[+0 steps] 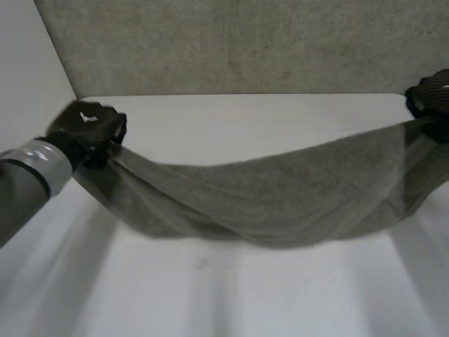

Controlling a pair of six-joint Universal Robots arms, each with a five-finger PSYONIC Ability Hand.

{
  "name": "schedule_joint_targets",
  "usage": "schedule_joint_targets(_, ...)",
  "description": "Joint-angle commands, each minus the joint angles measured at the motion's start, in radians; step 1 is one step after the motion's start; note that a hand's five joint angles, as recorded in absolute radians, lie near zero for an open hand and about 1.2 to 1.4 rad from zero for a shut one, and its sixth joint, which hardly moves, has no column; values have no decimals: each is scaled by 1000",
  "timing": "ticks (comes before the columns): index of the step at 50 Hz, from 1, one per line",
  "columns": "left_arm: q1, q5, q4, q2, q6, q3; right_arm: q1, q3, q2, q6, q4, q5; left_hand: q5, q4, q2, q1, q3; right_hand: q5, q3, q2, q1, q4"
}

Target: Fold the towel.

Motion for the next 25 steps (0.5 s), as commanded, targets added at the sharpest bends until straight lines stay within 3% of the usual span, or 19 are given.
schedule_joint_targets(1, -10, -5, 18, -216, -4, 100, 102, -154, 219, 0, -14, 84, 184, 178, 179, 206, 180, 243, 210, 223, 450, 207)
schedule_joint_targets(3, -10, -14, 35, -297, -7, 168, 151, -243, 340, 3, -54, 133, 184, 178, 179, 206, 180, 243, 210, 223, 450, 207)
schedule_joint_targets(6, -10, -36, 52, -333, -10, 202, 173, -280, 391, 6, -102, 156, 184, 178, 179, 206, 180, 243, 210, 223, 450, 207)
schedule_joint_targets(11, -10, -149, 146, -429, -14, 302, 229, -321, 521, 38, -458, 245, 184, 178, 179, 206, 180, 243, 210, 223, 450, 207)
schedule_joint_targets(14, -12, -175, 170, -455, -10, 314, 240, -344, 587, 36, -580, 271, 184, 178, 179, 206, 180, 243, 210, 223, 450, 207)
schedule_joint_targets(20, -15, -182, 176, -474, -11, 310, 288, -406, 669, 35, -645, 302, 184, 178, 179, 206, 180, 243, 210, 223, 450, 207)
schedule_joint_targets(21, -16, -182, 175, -477, -13, 307, 297, -431, 693, 35, -643, 302, 184, 178, 179, 206, 180, 0, -33, -20, 207, -36)
schedule_joint_targets(22, -18, -182, 175, -478, -13, 304, 305, -438, 708, 30, -639, 303, 184, 178, 179, 206, 180, -607, -640, -627, -400, -643)
schedule_joint_targets(23, -18, -182, 175, -478, -13, 304, 305, -438, 709, 30, -639, 303, 184, 178, 179, 206, 180, -613, -646, -633, -406, -649)
schedule_joint_targets(24, -21, -182, 173, -478, -13, 301, 315, -436, 710, 32, -631, 306, 184, 178, 179, 206, 180, -968, -1001, -988, -761, -1004)
schedule_joint_targets(25, -27, -182, 173, -478, -13, 301, 331, -424, 698, 33, -628, 315, 184, 178, 179, 206, 180, -979, -1012, -999, -772, -1015)
